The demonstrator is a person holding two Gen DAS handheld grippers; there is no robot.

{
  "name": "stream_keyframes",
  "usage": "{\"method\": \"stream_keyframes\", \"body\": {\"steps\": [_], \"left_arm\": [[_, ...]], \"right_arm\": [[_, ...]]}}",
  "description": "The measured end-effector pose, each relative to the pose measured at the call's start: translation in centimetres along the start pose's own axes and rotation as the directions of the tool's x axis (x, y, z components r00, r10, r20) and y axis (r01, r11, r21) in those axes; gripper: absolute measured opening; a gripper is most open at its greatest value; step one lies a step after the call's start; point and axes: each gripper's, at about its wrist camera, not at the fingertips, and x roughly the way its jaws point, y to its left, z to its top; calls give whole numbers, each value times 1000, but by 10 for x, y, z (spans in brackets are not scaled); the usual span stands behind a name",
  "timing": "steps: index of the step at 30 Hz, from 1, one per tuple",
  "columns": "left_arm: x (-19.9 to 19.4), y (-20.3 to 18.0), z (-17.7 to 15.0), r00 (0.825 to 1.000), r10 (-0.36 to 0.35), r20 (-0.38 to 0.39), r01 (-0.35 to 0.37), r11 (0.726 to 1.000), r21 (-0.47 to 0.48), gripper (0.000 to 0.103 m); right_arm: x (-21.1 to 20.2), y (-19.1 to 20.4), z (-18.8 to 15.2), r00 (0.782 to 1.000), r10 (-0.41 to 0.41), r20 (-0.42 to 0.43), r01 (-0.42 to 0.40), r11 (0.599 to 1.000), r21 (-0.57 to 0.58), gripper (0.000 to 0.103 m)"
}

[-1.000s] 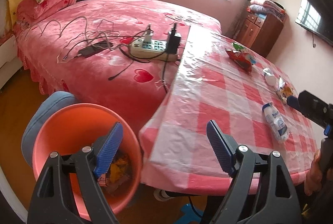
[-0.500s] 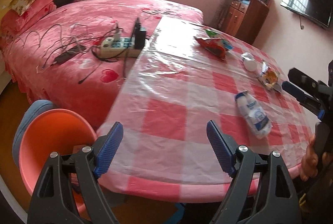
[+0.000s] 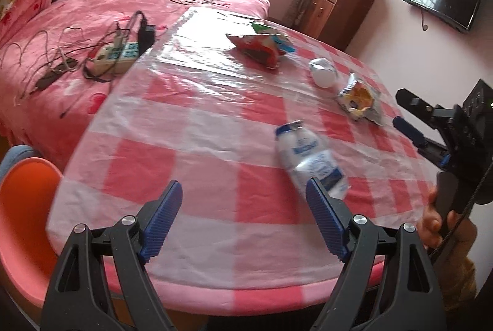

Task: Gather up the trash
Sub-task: 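Grasp the white MAGICDAY bottle with the left gripper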

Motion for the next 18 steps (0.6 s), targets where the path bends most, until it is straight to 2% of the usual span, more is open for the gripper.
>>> {"method": "stream_keyframes", "body": {"steps": [7,18], "left_arm": [[19,-30,1,997,-64,-51,64,998,4,83],[42,-55,6,995,-57,-80,61,997,42,83]], "right_arm": [[-1,-34,9,999,-52,2,52,997,57,90],[10,-54,28,998,-60,-31,61,997,45,90]]}}
